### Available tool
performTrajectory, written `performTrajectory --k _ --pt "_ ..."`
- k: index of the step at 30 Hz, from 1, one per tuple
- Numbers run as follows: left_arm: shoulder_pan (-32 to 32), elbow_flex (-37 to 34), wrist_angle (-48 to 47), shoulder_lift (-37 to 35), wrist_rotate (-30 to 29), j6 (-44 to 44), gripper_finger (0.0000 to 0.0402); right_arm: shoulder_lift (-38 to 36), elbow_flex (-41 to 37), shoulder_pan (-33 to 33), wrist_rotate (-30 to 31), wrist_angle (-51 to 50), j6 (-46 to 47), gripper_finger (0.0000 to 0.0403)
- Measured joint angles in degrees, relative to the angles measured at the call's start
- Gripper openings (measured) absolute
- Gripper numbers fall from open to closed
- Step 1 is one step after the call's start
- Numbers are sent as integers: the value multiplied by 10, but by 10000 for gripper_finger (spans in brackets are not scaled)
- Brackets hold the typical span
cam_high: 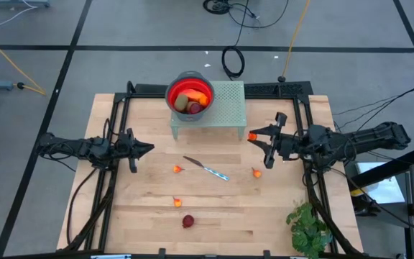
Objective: Pick & Place Fruit
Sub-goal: Put the peach into the red strainer bowl
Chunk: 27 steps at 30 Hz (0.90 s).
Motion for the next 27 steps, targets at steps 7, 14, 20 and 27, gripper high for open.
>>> performTrajectory --k 7,14,20,27 --pt "0 0 0 0 0 0 21 2 0 0 0 2 29 116" --pt "0 0 0 0 0 0 21 2 0 0 -20 63 200 116" --pt "0 0 0 0 0 0 21 2 0 0 -89 122 317 116" --pt "0 0 0 0 0 0 21 2 0 0 -214 175 413 116"
